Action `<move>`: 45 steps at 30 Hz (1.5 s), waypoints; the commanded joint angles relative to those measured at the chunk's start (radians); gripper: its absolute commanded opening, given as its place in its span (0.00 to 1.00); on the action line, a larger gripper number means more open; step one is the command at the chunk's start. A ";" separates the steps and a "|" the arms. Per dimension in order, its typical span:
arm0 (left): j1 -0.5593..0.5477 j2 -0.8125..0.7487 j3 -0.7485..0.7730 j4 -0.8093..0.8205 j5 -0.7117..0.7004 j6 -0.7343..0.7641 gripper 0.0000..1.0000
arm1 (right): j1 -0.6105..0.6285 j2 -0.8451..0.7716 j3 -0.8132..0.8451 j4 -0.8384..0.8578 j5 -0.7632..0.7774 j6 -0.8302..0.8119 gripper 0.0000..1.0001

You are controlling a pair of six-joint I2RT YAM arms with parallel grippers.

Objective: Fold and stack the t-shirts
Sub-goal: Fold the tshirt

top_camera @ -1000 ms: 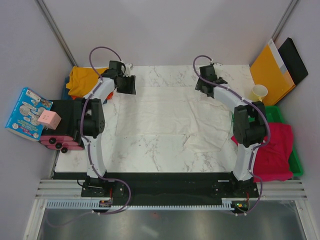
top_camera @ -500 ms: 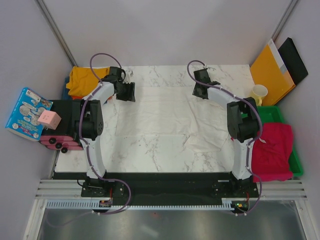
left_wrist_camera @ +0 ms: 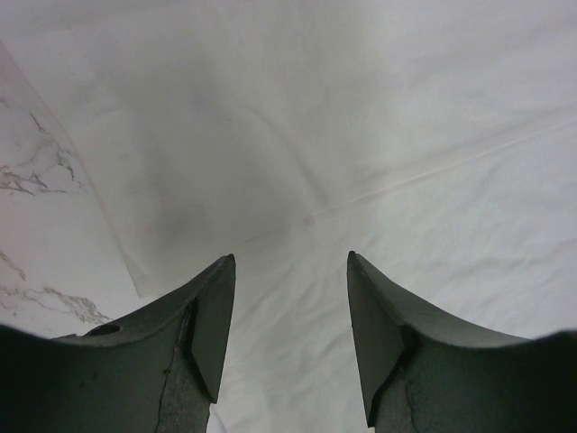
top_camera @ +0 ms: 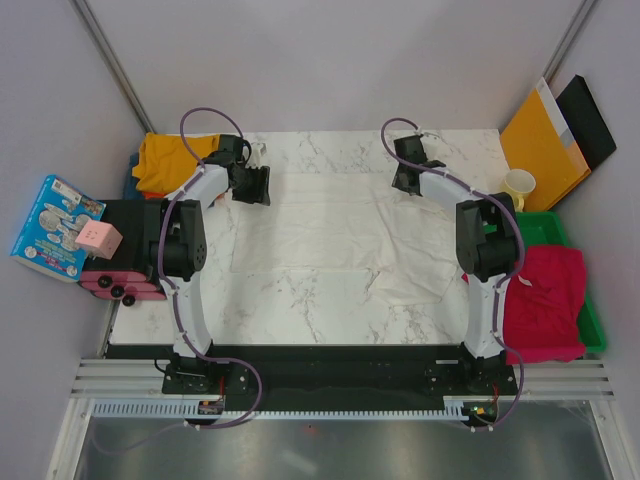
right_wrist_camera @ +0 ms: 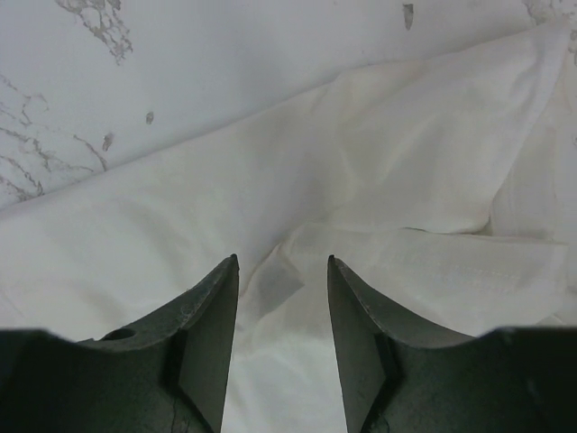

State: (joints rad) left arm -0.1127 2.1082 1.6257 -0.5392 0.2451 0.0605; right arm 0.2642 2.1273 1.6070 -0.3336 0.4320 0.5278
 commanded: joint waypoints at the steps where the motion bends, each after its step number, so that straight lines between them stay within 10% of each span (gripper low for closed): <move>1: 0.004 -0.051 0.000 0.021 0.011 0.016 0.60 | -0.016 0.013 -0.001 0.015 0.013 0.009 0.50; 11: 0.004 -0.036 -0.010 0.021 0.014 0.015 0.59 | -0.022 0.039 0.004 0.015 -0.019 -0.008 0.34; 19: 0.004 -0.040 -0.015 0.022 0.013 0.016 0.59 | -0.020 -0.003 -0.028 0.033 -0.024 0.001 0.00; 23: 0.004 -0.043 -0.015 0.021 0.014 0.015 0.59 | -0.016 -0.067 -0.067 0.053 -0.021 0.000 0.00; 30: 0.004 -0.043 -0.018 0.022 0.022 0.004 0.59 | -0.017 -0.121 -0.116 0.057 -0.016 0.009 0.46; 45: 0.001 -0.028 -0.018 0.021 0.028 0.001 0.59 | -0.014 -0.093 -0.179 0.133 -0.108 0.083 0.48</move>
State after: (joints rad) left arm -0.1127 2.1082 1.6123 -0.5365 0.2462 0.0597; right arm 0.2451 2.0235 1.4307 -0.2611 0.3588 0.5743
